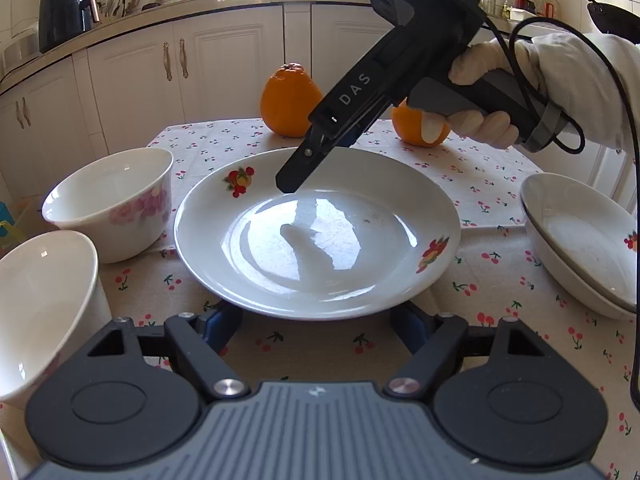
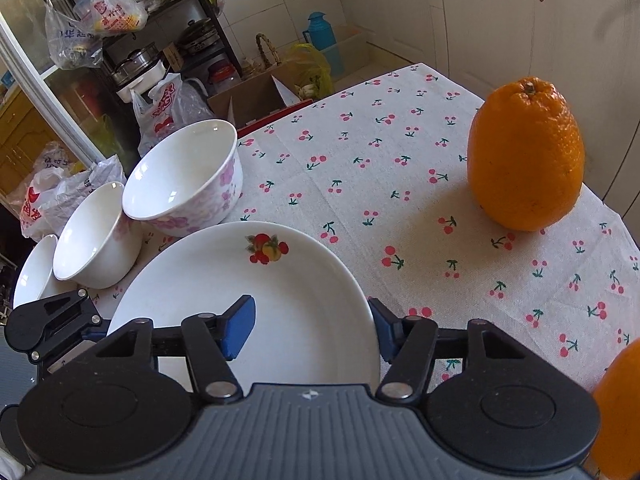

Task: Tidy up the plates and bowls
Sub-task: 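Close the right gripper on the rim of the fruit-decal plate, then lift the plate with the right gripper and carry it toward the plate stack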

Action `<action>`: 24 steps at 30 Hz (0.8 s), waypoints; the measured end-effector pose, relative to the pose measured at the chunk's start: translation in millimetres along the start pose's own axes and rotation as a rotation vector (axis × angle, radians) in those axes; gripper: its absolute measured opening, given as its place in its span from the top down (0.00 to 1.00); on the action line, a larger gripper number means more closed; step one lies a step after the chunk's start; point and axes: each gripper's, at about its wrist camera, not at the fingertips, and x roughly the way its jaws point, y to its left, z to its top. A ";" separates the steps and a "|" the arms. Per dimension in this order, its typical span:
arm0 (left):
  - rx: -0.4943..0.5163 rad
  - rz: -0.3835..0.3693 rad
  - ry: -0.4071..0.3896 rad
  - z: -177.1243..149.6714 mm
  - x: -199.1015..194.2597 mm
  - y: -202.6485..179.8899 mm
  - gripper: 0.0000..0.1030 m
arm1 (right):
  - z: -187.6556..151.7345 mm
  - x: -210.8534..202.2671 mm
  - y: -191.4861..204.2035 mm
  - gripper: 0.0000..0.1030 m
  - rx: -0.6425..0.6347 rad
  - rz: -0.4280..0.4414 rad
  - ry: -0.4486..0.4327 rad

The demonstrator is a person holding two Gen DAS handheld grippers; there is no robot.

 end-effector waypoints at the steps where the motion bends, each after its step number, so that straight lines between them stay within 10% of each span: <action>1: 0.003 -0.001 -0.001 -0.3 -0.4 0.2 0.21 | -0.3 -0.3 0.1 0.35 0.005 -0.001 -0.001; 24: 0.126 -0.052 0.027 -0.5 -24.1 0.3 0.22 | -23.6 -32.3 15.3 0.35 0.069 0.046 -0.027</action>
